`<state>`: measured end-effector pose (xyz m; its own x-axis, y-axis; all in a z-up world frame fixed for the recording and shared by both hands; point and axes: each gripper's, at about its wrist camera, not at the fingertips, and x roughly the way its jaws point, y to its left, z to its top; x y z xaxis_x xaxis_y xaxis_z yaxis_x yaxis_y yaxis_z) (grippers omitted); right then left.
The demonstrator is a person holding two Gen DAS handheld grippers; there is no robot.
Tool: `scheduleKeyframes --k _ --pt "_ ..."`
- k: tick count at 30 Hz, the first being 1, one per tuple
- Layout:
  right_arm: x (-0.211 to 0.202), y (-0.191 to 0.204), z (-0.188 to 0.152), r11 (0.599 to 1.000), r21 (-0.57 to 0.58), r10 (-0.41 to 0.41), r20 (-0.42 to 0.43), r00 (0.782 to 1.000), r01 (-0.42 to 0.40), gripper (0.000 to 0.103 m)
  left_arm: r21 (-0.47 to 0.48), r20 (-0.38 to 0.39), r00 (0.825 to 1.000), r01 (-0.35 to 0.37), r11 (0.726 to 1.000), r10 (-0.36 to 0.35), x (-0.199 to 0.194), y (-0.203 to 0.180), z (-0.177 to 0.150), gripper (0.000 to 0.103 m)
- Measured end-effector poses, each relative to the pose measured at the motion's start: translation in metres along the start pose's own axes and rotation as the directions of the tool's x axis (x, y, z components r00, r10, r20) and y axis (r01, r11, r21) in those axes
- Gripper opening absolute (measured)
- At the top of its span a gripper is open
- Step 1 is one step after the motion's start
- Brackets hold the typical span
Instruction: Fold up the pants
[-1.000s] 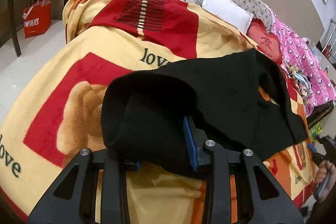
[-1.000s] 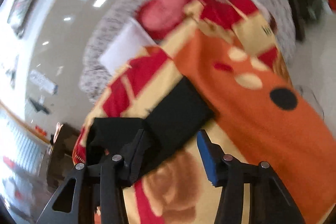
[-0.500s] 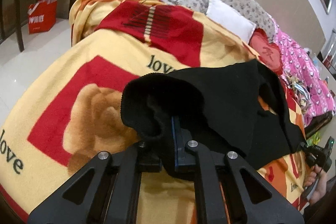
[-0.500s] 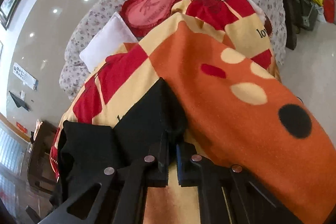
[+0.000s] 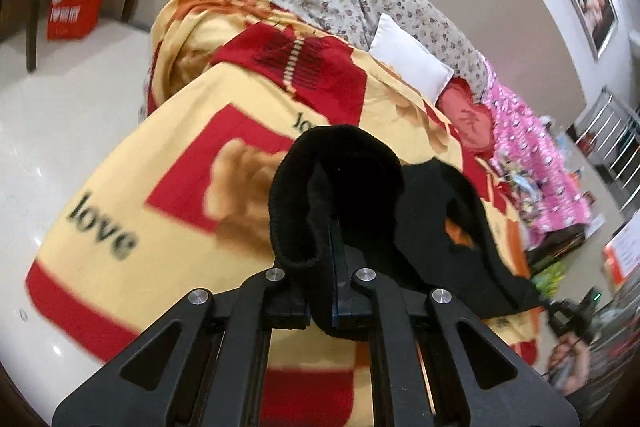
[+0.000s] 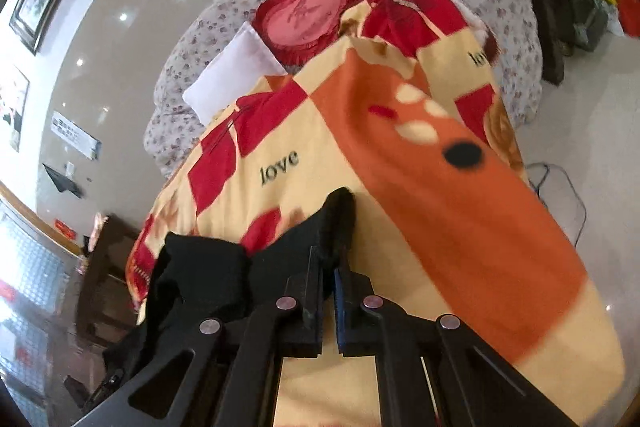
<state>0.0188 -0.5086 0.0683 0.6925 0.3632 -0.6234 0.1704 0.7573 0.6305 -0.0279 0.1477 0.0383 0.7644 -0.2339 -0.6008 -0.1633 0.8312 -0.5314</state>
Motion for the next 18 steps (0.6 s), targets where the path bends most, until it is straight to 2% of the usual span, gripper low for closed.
scheduleKeyframes --k 2,4,7,10,12,13,16,18 --pt "-0.011 -0.009 -0.014 0.999 0.025 0.034 0.004 0.999 -0.034 0.003 -0.010 0.007 1.000 -0.010 1.000 0.010 -0.008 0.009 -0.002 0.005" --pt "-0.017 -0.019 -0.026 1.000 0.025 0.006 0.012 1.000 -0.006 0.000 0.004 0.020 0.996 -0.084 0.996 0.084 -0.002 0.021 -0.005 0.005" --pt "-0.009 -0.042 -0.039 0.997 0.066 -0.025 -0.025 0.999 0.027 0.000 -0.039 -0.077 0.990 -0.119 0.992 0.116 0.025 0.039 -0.015 0.005" --pt "-0.014 -0.029 -0.046 1.000 -0.013 -0.025 -0.001 1.000 0.025 0.000 0.011 -0.042 0.990 -0.133 0.991 0.133 0.021 0.031 -0.019 0.006" --pt "-0.015 -0.020 -0.047 0.999 -0.044 0.007 0.008 1.000 -0.006 0.000 0.014 -0.045 0.988 -0.144 0.989 0.145 0.023 0.028 -0.019 0.007" --pt "-0.015 -0.015 -0.048 0.998 -0.057 -0.004 0.009 1.000 0.004 0.001 0.011 -0.046 0.988 -0.145 0.989 0.146 0.023 0.029 -0.019 0.007" --pt "-0.021 0.004 -0.054 0.981 -0.150 -0.113 0.066 0.991 0.122 0.002 0.000 -0.038 0.990 -0.135 0.991 0.135 0.022 0.032 -0.021 0.011" --pt "-0.024 0.027 -0.062 0.945 -0.272 -0.151 0.123 0.981 0.180 0.002 0.000 -0.038 0.991 -0.129 0.992 0.129 0.021 0.033 -0.019 0.011"
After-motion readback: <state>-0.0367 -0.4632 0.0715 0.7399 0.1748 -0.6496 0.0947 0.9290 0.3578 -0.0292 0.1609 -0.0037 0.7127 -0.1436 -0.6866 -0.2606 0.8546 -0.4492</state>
